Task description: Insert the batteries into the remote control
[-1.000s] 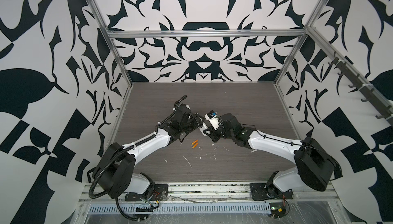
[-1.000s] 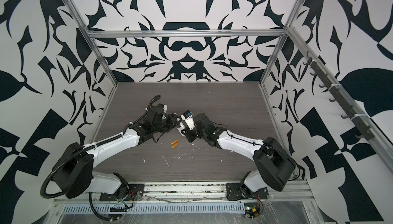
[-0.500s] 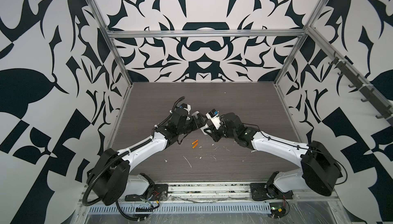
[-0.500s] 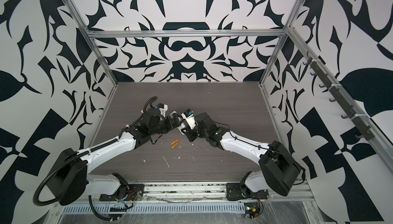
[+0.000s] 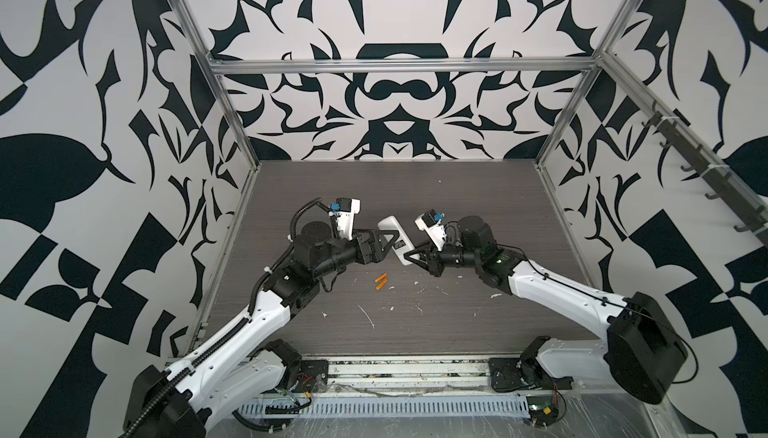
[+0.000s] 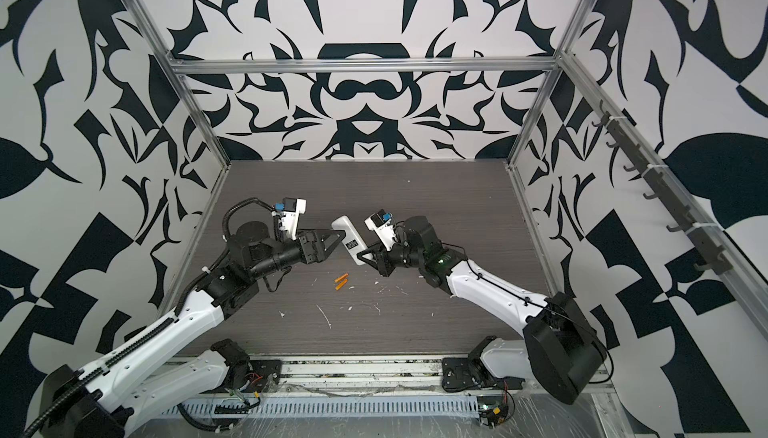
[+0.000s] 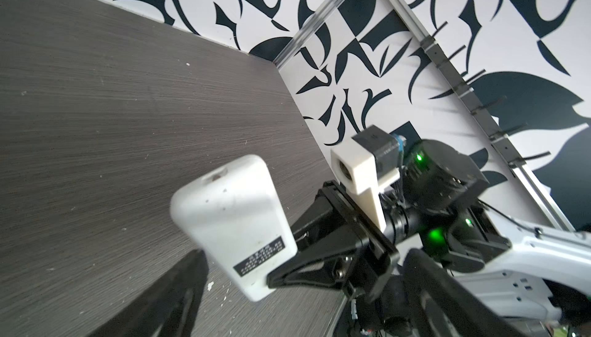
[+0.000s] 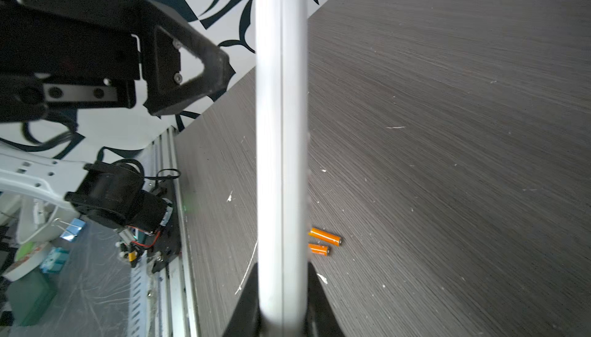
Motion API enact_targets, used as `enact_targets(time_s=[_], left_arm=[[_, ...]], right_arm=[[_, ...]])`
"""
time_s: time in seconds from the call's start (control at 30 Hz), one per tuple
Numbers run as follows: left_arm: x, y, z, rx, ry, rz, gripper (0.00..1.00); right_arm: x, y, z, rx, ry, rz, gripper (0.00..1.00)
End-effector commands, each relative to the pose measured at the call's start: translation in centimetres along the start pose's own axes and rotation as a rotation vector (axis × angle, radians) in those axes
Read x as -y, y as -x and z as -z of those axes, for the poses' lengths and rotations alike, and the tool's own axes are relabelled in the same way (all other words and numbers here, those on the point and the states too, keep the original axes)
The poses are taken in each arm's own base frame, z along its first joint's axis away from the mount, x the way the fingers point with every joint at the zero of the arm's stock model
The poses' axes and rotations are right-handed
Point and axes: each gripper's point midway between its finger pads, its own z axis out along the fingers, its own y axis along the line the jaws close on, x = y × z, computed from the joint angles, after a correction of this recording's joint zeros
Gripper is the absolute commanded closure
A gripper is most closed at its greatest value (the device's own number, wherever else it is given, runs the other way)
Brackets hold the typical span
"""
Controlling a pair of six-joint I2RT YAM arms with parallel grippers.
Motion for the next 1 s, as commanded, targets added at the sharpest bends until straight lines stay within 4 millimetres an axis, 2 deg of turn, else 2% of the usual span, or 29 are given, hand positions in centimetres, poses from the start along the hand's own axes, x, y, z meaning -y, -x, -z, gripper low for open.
enact_targets(time_s=[0.0, 0.23, 0.33, 0.5, 0.9, 0.97], left_arm=[[0.6, -0.9, 0.4, -0.027, -0.048, -0.074, 0.01], [2.6, -0.7, 0.5, -0.020, -0.156, -0.126, 0.01], [4.3, -0.4, 0.6, -0.016, -0.242, -0.161, 0.01], [5.6, -0.2, 0.6, -0.031, -0.307, -0.196, 0.00], [6.6, -0.5, 0.1, -0.070, -0.369, -0.207, 0.14], [6.7, -0.6, 0.0, -0.078, -0.380, -0.205, 0.21]], right_arm=[[-3.5, 2.7, 2.1, 0.091, 0.138, 0.077, 1.00], [-5.9, 2.7, 3.7, 0.092, 0.227, 0.116, 1.00], [-6.3, 2.4, 4.0, 0.089, 0.236, 0.123, 1.00], [-7.4, 2.2, 4.5, 0.084, 0.292, 0.133, 1.00], [-9.0, 2.0, 4.9, 0.082, 0.379, 0.158, 1.00], [-9.1, 2.0, 5.0, 0.082, 0.381, 0.157, 1.00]])
